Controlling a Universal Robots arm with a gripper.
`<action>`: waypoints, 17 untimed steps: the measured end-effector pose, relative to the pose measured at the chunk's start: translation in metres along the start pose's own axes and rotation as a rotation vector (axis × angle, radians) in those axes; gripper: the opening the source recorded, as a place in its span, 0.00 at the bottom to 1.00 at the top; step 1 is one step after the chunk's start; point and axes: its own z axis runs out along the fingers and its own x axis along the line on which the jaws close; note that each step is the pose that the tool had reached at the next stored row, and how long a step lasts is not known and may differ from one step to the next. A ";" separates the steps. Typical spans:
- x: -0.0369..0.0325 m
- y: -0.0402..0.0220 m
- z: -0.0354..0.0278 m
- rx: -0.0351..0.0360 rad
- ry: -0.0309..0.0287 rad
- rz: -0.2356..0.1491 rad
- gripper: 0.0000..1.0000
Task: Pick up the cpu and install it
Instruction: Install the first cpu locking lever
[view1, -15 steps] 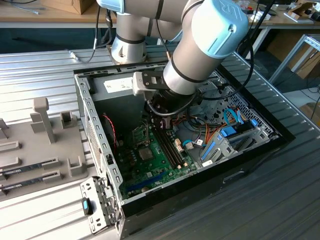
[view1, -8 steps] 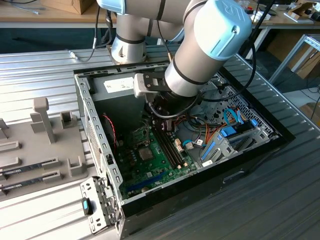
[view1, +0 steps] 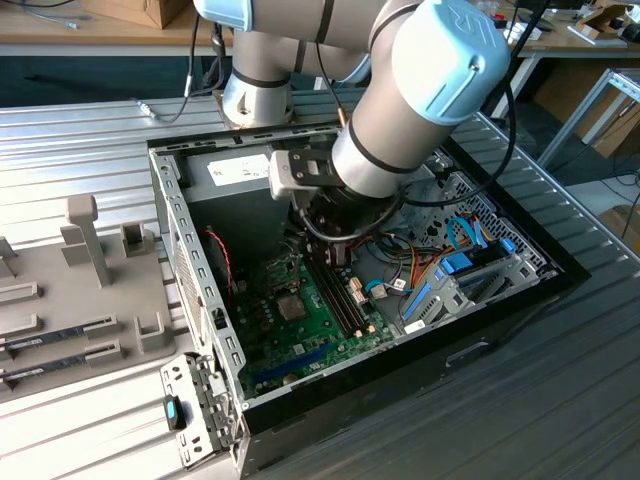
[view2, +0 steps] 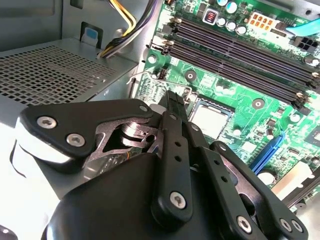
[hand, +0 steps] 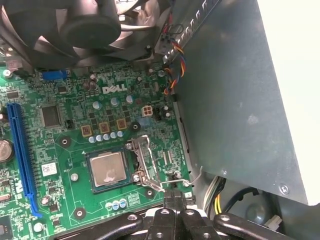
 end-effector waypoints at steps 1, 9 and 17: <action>0.0009 -0.0002 -0.0003 0.0000 0.0001 0.000 0.11; 0.0061 -0.0011 -0.0015 0.0000 0.0000 0.000 0.11; 0.0130 -0.0024 -0.0032 0.0000 0.0000 0.000 0.11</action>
